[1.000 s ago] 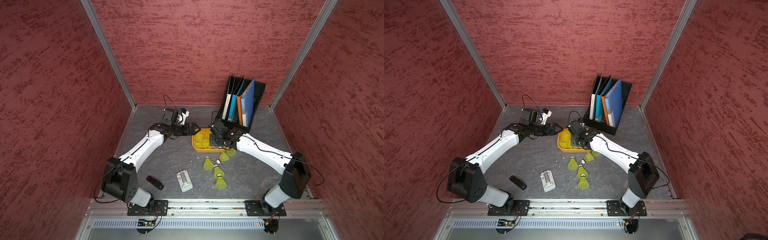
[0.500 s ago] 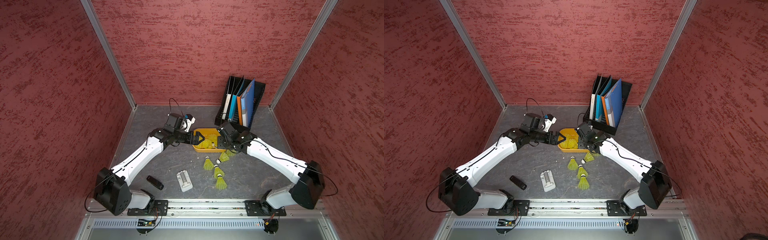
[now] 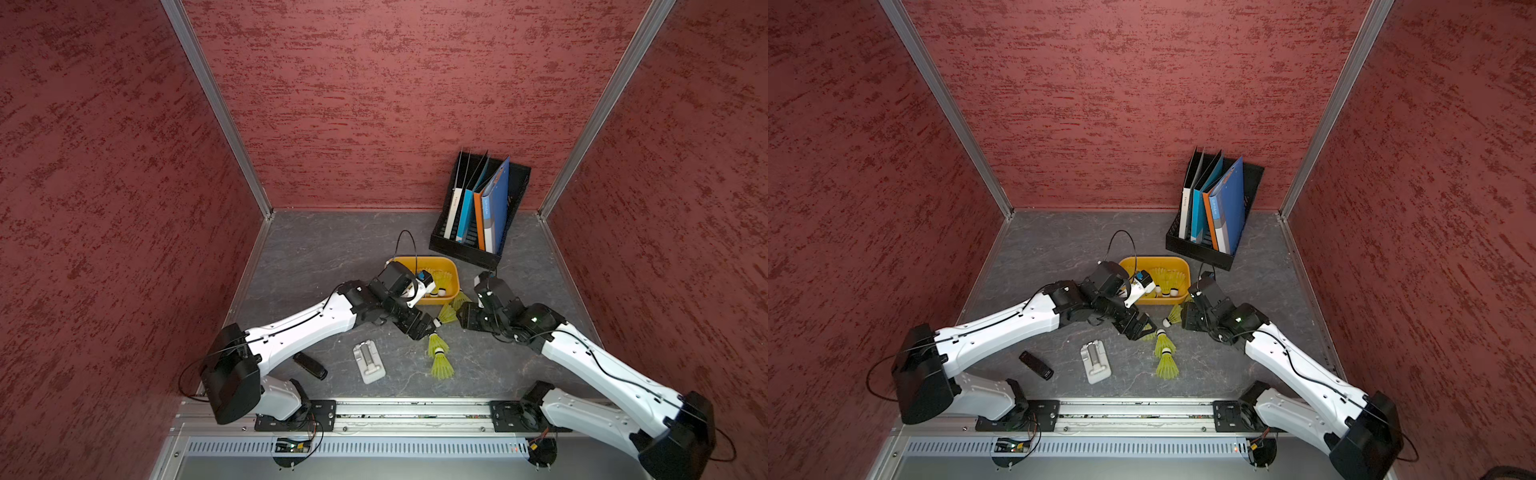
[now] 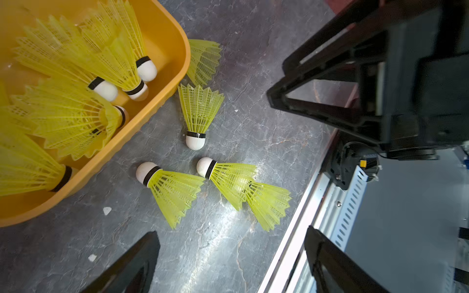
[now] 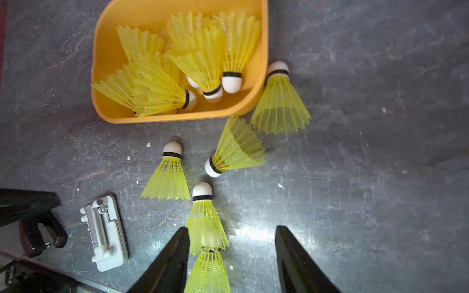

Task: Put the shuttlecocks into the storage box
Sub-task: Pick up the shuttlecock at the center of the board.

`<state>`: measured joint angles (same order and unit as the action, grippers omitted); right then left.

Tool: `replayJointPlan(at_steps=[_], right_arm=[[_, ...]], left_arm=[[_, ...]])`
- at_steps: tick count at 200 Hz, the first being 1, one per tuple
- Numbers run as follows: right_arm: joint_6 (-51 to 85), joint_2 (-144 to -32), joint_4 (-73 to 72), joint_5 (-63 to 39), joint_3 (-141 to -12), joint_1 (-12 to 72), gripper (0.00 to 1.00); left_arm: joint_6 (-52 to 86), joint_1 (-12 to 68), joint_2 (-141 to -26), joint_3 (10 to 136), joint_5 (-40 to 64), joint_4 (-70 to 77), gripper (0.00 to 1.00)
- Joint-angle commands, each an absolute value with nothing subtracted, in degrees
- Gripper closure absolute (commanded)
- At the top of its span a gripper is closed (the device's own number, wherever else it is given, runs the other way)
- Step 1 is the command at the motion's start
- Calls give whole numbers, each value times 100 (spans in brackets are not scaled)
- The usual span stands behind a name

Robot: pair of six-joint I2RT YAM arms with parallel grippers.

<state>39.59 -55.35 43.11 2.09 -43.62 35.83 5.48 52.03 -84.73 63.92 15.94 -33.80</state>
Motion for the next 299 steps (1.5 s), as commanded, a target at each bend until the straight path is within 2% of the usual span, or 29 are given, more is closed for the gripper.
replayJointPlan(at_steps=[1, 36, 64, 95, 138, 202, 299], right_arm=[[4473, -5046, 4260, -342, -4109, 3263, 42], [4789, -4420, 4446, -597, -3888, 2917, 42], [4810, -4291, 4644, -633, -3936, 2830, 42], [4797, -4245, 4784, -664, -4030, 2778, 42], [4749, -4263, 4836, -737, -4099, 2715, 42], [5073, -4342, 4573, -952, -3954, 2546, 37], [6012, -4815, 4399, -1797, -3600, 1304, 37]], left_arm=[[400, 5486, -9001, 6702, 967, -3259, 11], [327, 5889, -9715, 7079, 24, -3123, 21], [298, 5996, -10152, 7246, -335, -2920, 31], [135, 6038, -10642, 7599, -549, -2920, 37], [-80, 6032, -11074, 7896, -786, -3011, 41], [-171, 6034, -11210, 7704, -687, -2774, 46], [-202, 6020, -11503, 7681, -563, -2576, 53]])
